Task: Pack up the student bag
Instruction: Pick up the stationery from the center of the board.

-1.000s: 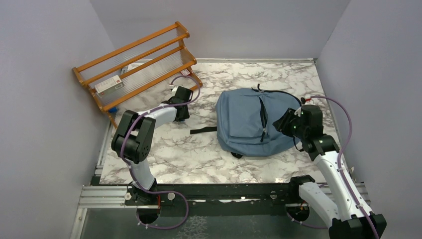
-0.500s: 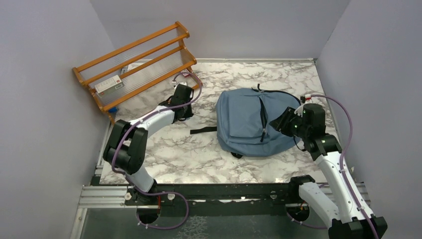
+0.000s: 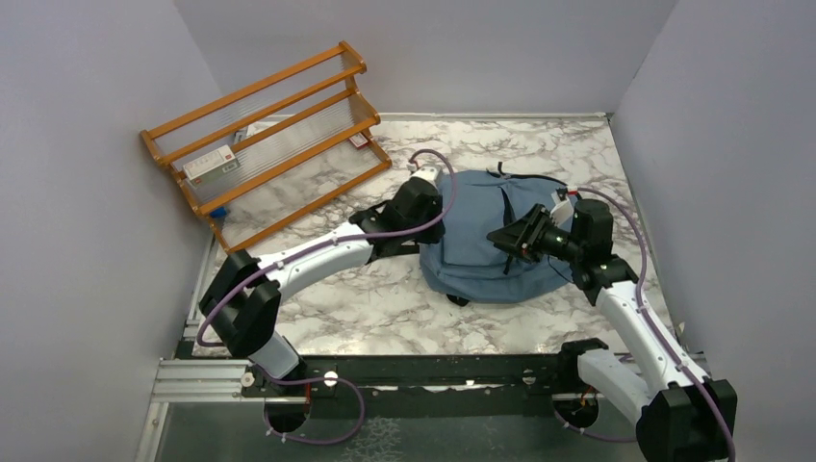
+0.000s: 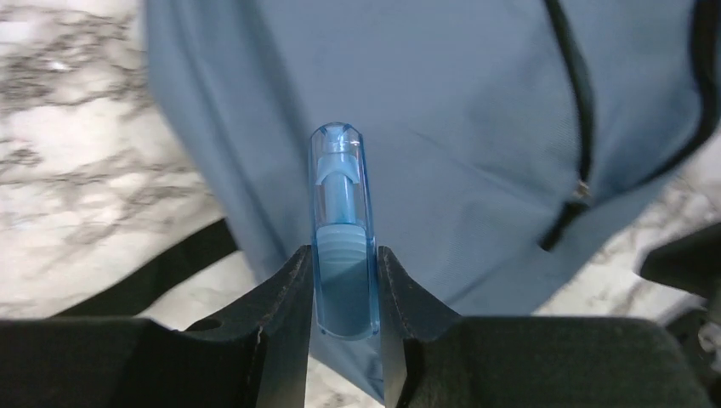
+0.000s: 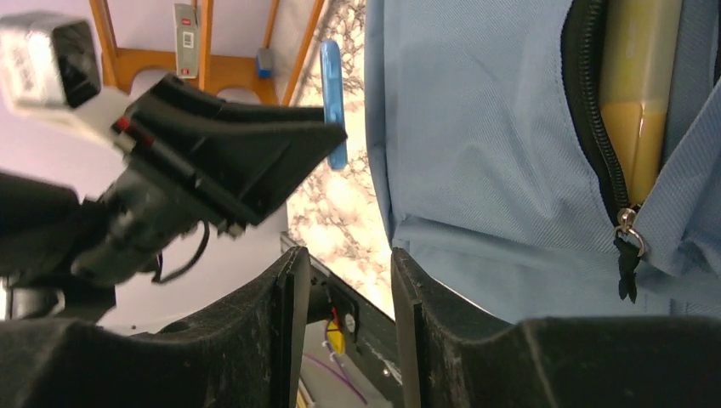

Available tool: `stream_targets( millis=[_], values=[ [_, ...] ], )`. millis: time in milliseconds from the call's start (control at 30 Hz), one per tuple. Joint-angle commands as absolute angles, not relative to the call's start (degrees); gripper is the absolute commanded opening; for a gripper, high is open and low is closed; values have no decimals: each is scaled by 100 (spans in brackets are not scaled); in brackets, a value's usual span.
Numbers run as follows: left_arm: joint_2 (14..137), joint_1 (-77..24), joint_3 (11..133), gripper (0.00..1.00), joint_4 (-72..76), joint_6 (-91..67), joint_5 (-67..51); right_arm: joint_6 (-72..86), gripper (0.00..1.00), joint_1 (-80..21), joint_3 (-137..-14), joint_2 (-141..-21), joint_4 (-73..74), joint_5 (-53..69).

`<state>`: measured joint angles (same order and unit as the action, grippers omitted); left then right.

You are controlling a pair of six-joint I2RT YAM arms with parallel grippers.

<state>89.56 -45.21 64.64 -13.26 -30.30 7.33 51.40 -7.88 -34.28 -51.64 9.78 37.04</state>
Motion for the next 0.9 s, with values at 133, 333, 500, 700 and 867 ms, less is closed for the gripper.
stream_targets(
  millis=[133, 333, 500, 700, 867],
  values=[
    [8944, -5543, 6635, 16, -774, -3280, 702, 5739, 45, -817, -3202, -5074, 546, 3721],
    [9030, -5897, 6614, 16, -528, -3230, 548, 5711, 46, -817, -3120, -4967, 697, 3574],
    [9150, -6048, 6616, 15, -215, -3164, 284, 5714, 45, -817, -3014, -4939, 712, 3558],
    [9218, -6107, 6642, 15, -83, -3195, 251, 5671, 44, -817, -2985, -4946, 769, 3576],
    [9263, -6124, 6666, 15, -46, -3173, 193, 5662, 41, -817, -2936, -4978, 720, 3611]
  ],
)
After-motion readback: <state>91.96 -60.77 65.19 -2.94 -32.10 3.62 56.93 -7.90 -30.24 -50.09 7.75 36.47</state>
